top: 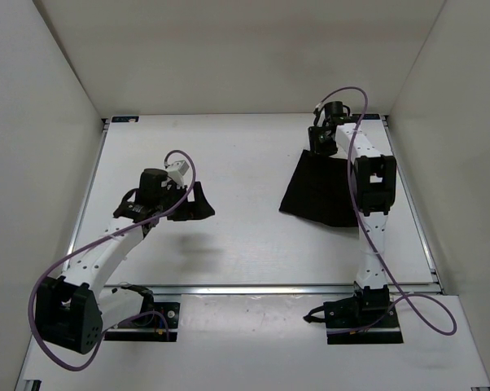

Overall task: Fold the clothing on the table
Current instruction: Flatten the skirt out

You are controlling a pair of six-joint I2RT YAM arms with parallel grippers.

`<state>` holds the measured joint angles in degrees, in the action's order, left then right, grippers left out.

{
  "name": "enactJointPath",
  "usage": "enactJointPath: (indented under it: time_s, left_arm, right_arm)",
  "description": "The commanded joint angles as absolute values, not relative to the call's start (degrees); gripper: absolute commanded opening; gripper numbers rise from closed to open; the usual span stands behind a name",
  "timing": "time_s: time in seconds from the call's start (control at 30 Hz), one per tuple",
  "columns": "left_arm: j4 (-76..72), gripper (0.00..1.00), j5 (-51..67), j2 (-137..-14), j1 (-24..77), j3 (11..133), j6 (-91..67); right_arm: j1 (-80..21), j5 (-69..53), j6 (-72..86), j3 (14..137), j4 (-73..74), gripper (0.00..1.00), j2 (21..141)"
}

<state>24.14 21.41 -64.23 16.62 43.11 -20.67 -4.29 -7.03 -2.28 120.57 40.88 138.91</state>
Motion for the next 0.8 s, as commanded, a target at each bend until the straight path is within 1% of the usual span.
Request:
enactJointPath:
  time_s: [0.0, 0.03, 0.07, 0.1, 0.33, 0.4, 0.43, 0.53, 0.77]
  left_arm:
    - [19.79, 0.99, 23.73, -64.6, 17.75, 43.07, -22.58]
    - [18.38, 0.99, 23.47, -64.69, 18.19, 43.07, -22.85]
    - [16.28, 0.98, 23.73, -65.47, 18.63, 42.54, -23.98]
    - [14.0, 0.98, 23.56, -66.52, 19.59, 42.28, -25.13]
    - [0.63, 0.99, 26.27, -75.3, 25.74, 39.64, -32.95]
    - [-4.47, 0.96, 26.63, -78.65, 27.85, 39.72, -34.88]
    - [-6.48, 0.95, 26.46, -81.1, 29.34, 40.07, -35.24]
    - [-11.49, 0.95, 26.72, -87.6, 31.81, 43.06, -37.78]
    - [-23.98, 0.93, 26.28, -98.69, 34.53, 47.45, -46.13]
  right_arm:
    - [-3.78, -7.74, -1.76, 122.78, 41.13, 0.32, 140.28]
    - [-4.13, -8.26, -1.58, 122.78, 41.48, 0.22, 140.36]
    - [-4.22, -8.44, -1.58, 122.52, 41.75, 0.16, 140.36]
    - [-4.39, -8.79, -1.67, 122.61, 41.92, 0.0, 140.36]
    - [-7.2, -12.47, -0.35, 121.03, 42.89, 0.0, 138.34]
    - [-8.25, -12.48, -0.26, 120.41, 42.81, 0.0, 137.55]
    - [-8.61, -12.57, 0.0, 120.15, 42.98, 0.0, 136.85]
    - [-9.84, -12.04, -0.26, 119.27, 43.86, 0.0, 134.4]
    - [-7.56, -16.42, 2.64, 117.51, 43.07, 0.0, 129.99]
